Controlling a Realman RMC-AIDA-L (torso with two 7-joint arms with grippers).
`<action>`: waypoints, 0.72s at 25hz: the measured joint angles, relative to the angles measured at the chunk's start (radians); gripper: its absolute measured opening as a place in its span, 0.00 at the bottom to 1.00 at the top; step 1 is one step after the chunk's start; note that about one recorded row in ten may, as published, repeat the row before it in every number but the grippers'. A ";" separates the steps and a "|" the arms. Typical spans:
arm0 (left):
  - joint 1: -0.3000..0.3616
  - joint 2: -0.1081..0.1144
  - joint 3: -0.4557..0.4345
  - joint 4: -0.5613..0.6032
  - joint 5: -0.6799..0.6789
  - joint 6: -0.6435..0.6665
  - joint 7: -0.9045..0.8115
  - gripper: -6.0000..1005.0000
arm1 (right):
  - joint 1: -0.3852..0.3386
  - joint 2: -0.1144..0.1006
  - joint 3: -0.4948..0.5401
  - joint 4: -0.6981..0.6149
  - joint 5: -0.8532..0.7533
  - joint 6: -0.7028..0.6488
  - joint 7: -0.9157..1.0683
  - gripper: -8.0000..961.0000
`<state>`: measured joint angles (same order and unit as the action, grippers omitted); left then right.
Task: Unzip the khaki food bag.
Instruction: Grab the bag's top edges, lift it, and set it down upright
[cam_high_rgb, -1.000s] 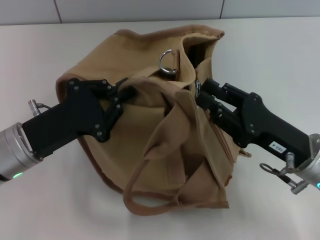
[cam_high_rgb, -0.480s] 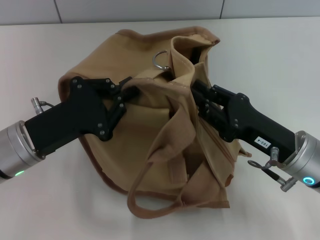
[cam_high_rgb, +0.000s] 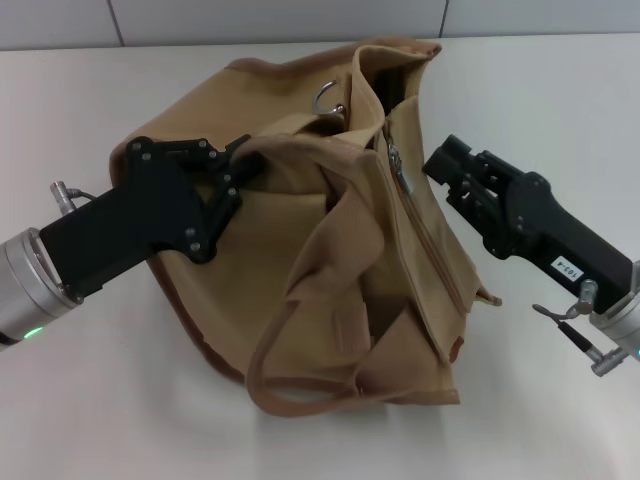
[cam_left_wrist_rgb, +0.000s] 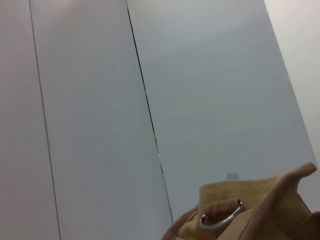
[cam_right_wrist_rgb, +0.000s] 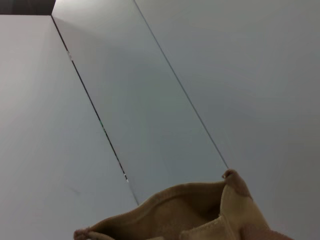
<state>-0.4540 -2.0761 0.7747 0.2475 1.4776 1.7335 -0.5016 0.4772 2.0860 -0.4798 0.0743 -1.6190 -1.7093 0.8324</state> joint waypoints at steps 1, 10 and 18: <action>0.000 0.000 -0.002 0.000 0.000 -0.002 0.000 0.05 | -0.003 0.000 0.004 -0.002 0.000 -0.001 0.000 0.32; -0.006 0.001 -0.003 0.001 -0.001 -0.021 0.000 0.05 | -0.007 0.001 -0.004 -0.033 -0.009 -0.042 -0.006 0.31; -0.007 0.001 -0.003 -0.002 -0.001 -0.021 0.000 0.05 | 0.006 0.002 -0.005 -0.063 -0.090 -0.075 -0.041 0.31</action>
<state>-0.4614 -2.0747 0.7715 0.2456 1.4770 1.7127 -0.5016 0.4827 2.0884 -0.4848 0.0117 -1.7087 -1.7844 0.7910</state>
